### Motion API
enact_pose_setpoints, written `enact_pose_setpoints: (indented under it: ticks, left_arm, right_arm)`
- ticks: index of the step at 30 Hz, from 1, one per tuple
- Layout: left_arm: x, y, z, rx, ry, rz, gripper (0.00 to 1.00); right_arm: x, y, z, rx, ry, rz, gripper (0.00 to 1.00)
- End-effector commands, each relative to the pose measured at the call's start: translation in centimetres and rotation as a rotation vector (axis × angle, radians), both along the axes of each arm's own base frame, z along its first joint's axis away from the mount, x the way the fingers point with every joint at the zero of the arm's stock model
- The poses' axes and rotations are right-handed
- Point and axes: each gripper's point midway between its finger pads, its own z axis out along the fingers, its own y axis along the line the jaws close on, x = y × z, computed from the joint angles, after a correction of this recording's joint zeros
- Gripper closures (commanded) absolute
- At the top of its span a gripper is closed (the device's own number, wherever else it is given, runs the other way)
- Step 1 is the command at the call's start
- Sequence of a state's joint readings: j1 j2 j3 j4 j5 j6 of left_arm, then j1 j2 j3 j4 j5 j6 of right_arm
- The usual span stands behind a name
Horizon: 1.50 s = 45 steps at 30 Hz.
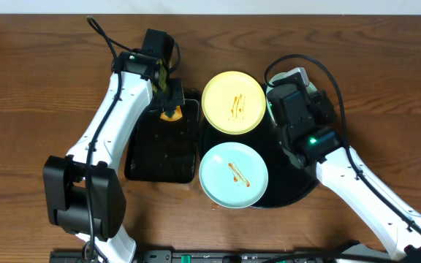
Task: Clean dirty plates on tray and stack at the side
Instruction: 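Lift the pale green plate and carry it right off the tray, then release the plate on the table and move the right gripper back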
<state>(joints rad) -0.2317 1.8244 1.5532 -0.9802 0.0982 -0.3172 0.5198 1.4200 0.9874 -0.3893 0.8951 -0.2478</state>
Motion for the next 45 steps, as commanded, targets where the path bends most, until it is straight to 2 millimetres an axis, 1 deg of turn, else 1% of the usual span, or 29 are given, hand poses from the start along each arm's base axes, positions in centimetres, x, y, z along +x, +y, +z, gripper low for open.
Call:
enact_pose_setpoints:
  ticks: [1, 4, 7, 10, 11, 12, 16, 19, 21, 26, 29, 30, 33, 36, 38, 40, 42, 43, 44, 45]
  left_arm:
    - [-0.2, 0.1, 0.3, 0.000, -0.005, 0.004, 0.92]
    - [-0.2, 0.1, 0.3, 0.000, -0.006, 0.004, 0.92]
    - [-0.2, 0.1, 0.3, 0.000, -0.006, 0.004, 0.93]
    - [-0.2, 0.1, 0.3, 0.000, -0.005, 0.004, 0.92]
    - [-0.2, 0.1, 0.3, 0.000, -0.005, 0.004, 0.92]
    - [-0.2, 0.1, 0.3, 0.000, -0.005, 0.004, 0.92]
    - [-0.2, 0.1, 0.3, 0.000, -0.005, 0.004, 0.92]
    - [-0.2, 0.1, 0.3, 0.000, -0.005, 0.004, 0.92]
    - [-0.2, 0.1, 0.3, 0.000, -0.005, 0.004, 0.92]
    - [-0.2, 0.1, 0.3, 0.000, -0.005, 0.004, 0.92]
    - [-0.2, 0.1, 0.3, 0.000, -0.005, 0.004, 0.92]
    - [-0.2, 0.1, 0.3, 0.000, -0.005, 0.004, 0.92]
    - [-0.2, 0.1, 0.3, 0.000, -0.005, 0.003, 0.92]
    - [-0.2, 0.1, 0.3, 0.001, -0.005, 0.004, 0.92]
    - [-0.2, 0.1, 0.3, 0.001, -0.004, 0.003, 0.92]
    - [-0.2, 0.2, 0.2, 0.002, -0.002, 0.000, 0.92]
    - [-0.4, 0.2, 0.0, 0.007, 0.001, -0.016, 0.93]
    - [-0.5, 0.2, -0.1, 0.010, 0.004, -0.028, 0.92]
    - [-0.6, 0.2, -0.2, 0.013, 0.007, -0.034, 0.92]
    - [-0.7, 0.3, -0.4, 0.015, 0.013, -0.038, 0.92]
  right_arm:
    - [0.0, -0.6, 1.9, -0.044, -0.044, -0.028, 0.99]
    - [0.0, -0.7, 1.9, -0.033, -0.051, -0.037, 0.99]
    - [0.0, -1.9, 1.8, 0.038, -0.091, -0.109, 0.99]
    - [0.3, -2.6, 0.2, 0.172, -0.067, -0.140, 0.99]
    - [0.4, -3.4, -0.8, 0.267, -0.055, -0.172, 0.99]
    - [0.5, -4.2, -1.2, 0.319, -0.056, -0.202, 0.99]
    - [1.3, -7.2, -2.1, 0.507, -0.055, -0.283, 0.99]
    - [1.5, -10.6, -2.2, 0.631, -0.084, -0.373, 0.99]
    - [1.3, -13.0, -2.4, 0.692, -0.107, -0.439, 0.99]
    - [-0.8, -19.9, -3.2, 0.768, -0.177, -0.652, 0.99]
    - [-2.4, -23.5, -4.1, 0.770, -0.190, -0.757, 0.99]
    - [-2.6, -24.1, -4.5, 0.778, -0.187, -0.776, 0.99]
    - [-3.2, -25.5, -6.4, 0.824, -0.156, -0.818, 0.99]
    - [-3.3, -26.2, -8.4, 0.865, -0.117, -0.844, 0.99]
    - [-3.5, -26.7, -9.3, 0.866, -0.103, -0.866, 0.99]
    - [-3.4, -27.1, -9.8, 0.862, -0.099, -0.869, 0.99]
    - [-3.1, -27.5, -9.8, 0.853, -0.110, -0.859, 0.99]
    - [-2.9, -27.8, -9.6, 0.852, -0.125, -0.854, 0.96]
    - [-2.5, -28.0, -9.3, 0.852, -0.144, -0.845, 0.86]
    - [-2.1, -28.0, -8.9, 0.853, -0.160, -0.826, 0.70]
